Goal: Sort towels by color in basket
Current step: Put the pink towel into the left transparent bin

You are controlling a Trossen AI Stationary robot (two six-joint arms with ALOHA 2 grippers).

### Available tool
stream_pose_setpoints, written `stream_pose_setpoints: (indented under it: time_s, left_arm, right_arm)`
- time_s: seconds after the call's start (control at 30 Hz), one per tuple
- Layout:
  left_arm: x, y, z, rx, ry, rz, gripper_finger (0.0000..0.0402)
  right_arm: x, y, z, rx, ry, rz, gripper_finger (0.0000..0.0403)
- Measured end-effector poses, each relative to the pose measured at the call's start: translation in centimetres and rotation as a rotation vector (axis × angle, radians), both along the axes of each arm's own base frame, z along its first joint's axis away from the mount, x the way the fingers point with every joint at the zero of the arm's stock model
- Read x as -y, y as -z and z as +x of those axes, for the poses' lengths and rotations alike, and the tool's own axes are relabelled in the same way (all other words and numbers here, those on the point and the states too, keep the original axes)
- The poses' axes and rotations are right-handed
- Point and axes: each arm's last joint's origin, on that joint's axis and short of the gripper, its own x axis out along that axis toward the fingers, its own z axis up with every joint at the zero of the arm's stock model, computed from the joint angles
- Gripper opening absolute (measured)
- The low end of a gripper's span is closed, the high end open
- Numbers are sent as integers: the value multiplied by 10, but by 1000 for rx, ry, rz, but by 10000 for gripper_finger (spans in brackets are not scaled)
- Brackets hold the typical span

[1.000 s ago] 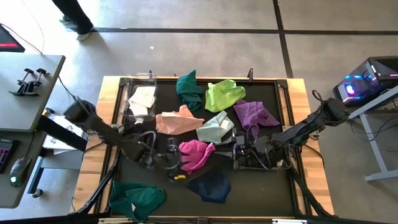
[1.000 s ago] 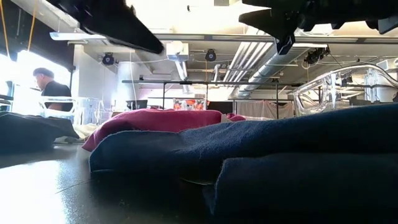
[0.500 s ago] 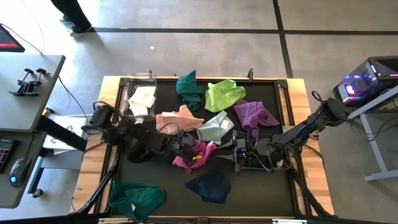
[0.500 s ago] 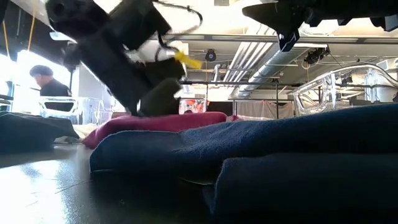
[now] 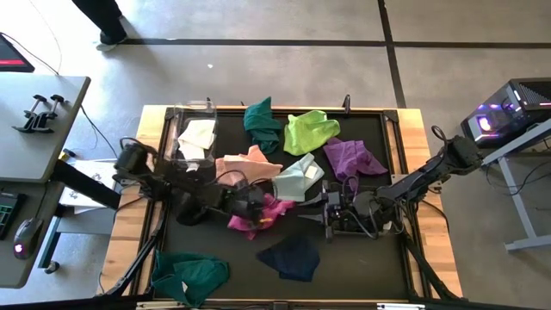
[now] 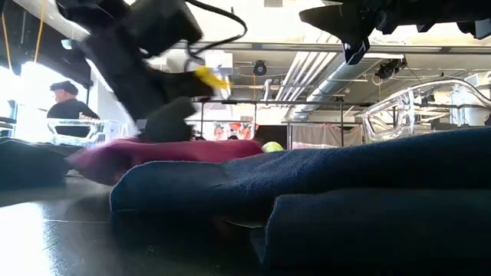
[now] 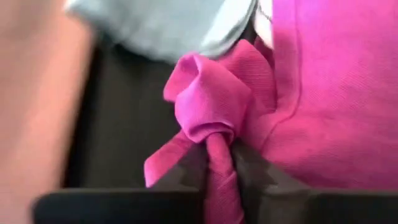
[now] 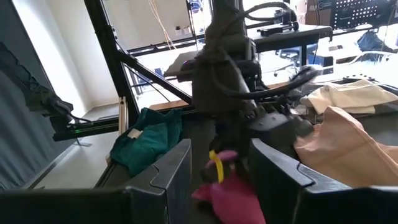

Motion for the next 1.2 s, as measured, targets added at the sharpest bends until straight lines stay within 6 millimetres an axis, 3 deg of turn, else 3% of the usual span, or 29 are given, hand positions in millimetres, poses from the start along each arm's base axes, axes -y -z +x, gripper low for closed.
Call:
stream_pose_setpoints:
  time_s: [0.07, 0.2, 0.33, 0.5, 0.63, 0.9, 1.2]
  left_arm:
    - [3, -16, -15, -7, -21, 64, 13]
    - [16, -74, -37, 229, -108, 270, 27]
    - [23, -120, -66, 399, -144, 478, 19]
    - [7, -169, -99, 491, -296, 754, 13]
    - [-20, -197, -120, 400, -405, 918, 13]
    - [-87, -224, -156, 256, -651, 966, 14]
    - [-144, -219, -179, 237, -737, 797, 14]
  right_arm:
    - [0, 1, 0, -4, 1, -1, 151]
    - [0, 1, 0, -4, 9, 0, 151]
    - [2, 0, 1, -2, 15, 2, 151]
    - [3, 0, 1, 4, 20, 23, 151]
    - [3, 0, 1, 5, 20, 23, 151]
    - [4, 0, 1, 6, 57, 22, 151]
    - [5, 0, 2, 6, 70, 24, 151]
